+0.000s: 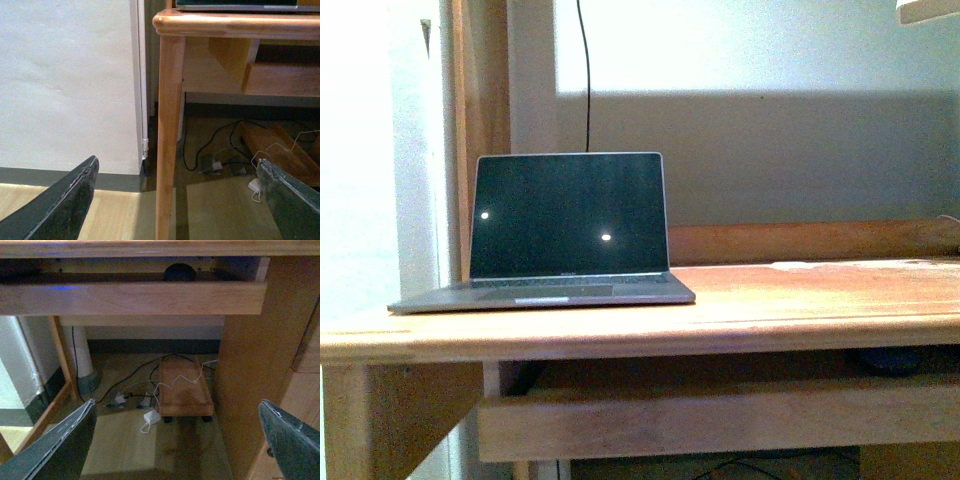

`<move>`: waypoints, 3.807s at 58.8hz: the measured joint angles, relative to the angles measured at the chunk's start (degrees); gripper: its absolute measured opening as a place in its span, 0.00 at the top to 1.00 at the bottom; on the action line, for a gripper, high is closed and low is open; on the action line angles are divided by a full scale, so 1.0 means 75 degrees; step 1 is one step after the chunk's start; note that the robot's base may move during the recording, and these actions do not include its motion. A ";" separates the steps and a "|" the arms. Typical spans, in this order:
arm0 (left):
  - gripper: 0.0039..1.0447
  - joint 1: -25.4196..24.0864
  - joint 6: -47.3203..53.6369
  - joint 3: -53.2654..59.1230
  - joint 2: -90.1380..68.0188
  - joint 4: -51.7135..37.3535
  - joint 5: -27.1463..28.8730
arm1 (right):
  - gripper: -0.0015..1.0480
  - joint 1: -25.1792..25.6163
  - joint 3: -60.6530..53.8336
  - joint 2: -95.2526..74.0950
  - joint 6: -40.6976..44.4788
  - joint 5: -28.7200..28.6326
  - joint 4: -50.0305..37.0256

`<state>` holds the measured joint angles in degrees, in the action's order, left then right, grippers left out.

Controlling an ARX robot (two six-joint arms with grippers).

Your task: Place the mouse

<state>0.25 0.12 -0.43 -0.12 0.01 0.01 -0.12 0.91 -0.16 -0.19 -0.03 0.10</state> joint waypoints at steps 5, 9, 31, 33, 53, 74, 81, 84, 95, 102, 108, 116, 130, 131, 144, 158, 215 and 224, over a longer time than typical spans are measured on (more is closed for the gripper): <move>0.07 0.0000 0.0000 0.0000 0.0000 0.0000 0.0000 | 0.07 0.0000 0.0000 0.0000 0.0006 0.0000 0.0000; 0.07 0.0000 0.0000 0.0000 0.0000 0.0000 0.0000 | 0.07 0.0000 0.0000 0.0000 0.0003 0.0000 0.0000; 0.07 -0.0085 0.0341 -0.0968 -0.5120 -0.2445 -0.1769 | 0.07 0.0000 0.0000 0.0000 0.0003 0.0009 0.0000; 0.07 -0.0105 0.0903 -0.1128 -0.5861 -0.3121 -0.1702 | 0.07 0.0000 0.0000 0.0000 0.0003 0.0003 0.0000; 0.07 0.0557 0.7423 -0.3389 -1.2910 -0.8268 -0.2241 | 0.07 0.0000 0.0000 0.0000 0.0003 0.0003 0.0000; 0.07 0.1454 0.9326 -0.5050 -1.4653 -0.8609 -0.2981 | 0.07 0.0000 0.0000 0.0000 0.0003 0.0003 0.0000; 0.07 0.1504 0.9602 -0.5537 -1.5073 -0.8556 -0.3013 | 0.07 0.0000 0.0000 0.0000 0.0003 0.0003 0.0000; 0.07 0.1504 0.9737 -0.5799 -1.5326 -0.8556 -0.3013 | 0.07 0.0000 0.0000 0.0000 0.0003 0.0003 0.0000; 0.07 0.1498 1.0051 -0.6493 -1.5970 -0.8413 -0.2999 | 0.07 0.0000 0.0000 0.0000 0.0003 0.0003 0.0000; 0.07 0.1515 1.0118 -0.6706 -1.6110 -0.7973 -0.2984 | 0.07 0.0000 0.0000 0.0000 0.0003 0.0000 0.0000; 0.07 0.1577 0.9830 -0.6682 -1.5658 -0.6712 -0.2961 | 0.07 0.0000 -0.0003 0.0000 0.0003 0.0000 0.0000; 0.07 0.1623 0.9244 -0.6548 -1.4624 -0.4016 -0.3392 | 0.07 0.0000 0.0000 0.0000 0.0003 0.0000 0.0000; 0.07 0.1638 0.8352 -0.5569 -1.2697 -0.1239 -0.4782 | 0.07 0.0000 0.0000 0.0000 0.0003 0.0000 0.0000; 0.07 0.1638 0.8306 -0.5517 -1.2622 -0.1195 -0.4849 | 0.07 0.0000 0.0000 0.0000 0.0003 0.0003 0.0000; 0.07 0.1734 0.4925 -0.4750 -1.1115 -0.1408 -0.5292 | 0.07 0.0000 0.0000 0.0000 0.0003 0.0000 0.0000; 0.07 0.1751 0.0195 -0.4266 -0.8746 -0.2530 -0.5286 | 0.07 0.0000 0.0000 0.0000 0.0003 0.0000 0.0000; 0.98 0.0006 -0.0026 -0.0283 -0.2317 -0.1999 -0.0003 | 0.07 0.0119 0.6347 -1.0622 0.0667 0.0938 -0.0216; 0.98 0.0003 -0.0026 0.0003 -0.2017 -0.2022 0.0000 | 0.07 0.0154 0.6432 -1.0899 0.0490 0.0656 0.0245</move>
<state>0.27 -0.08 -0.40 -15.25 -15.16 0.01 1.04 49.15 -81.91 3.49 4.89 1.93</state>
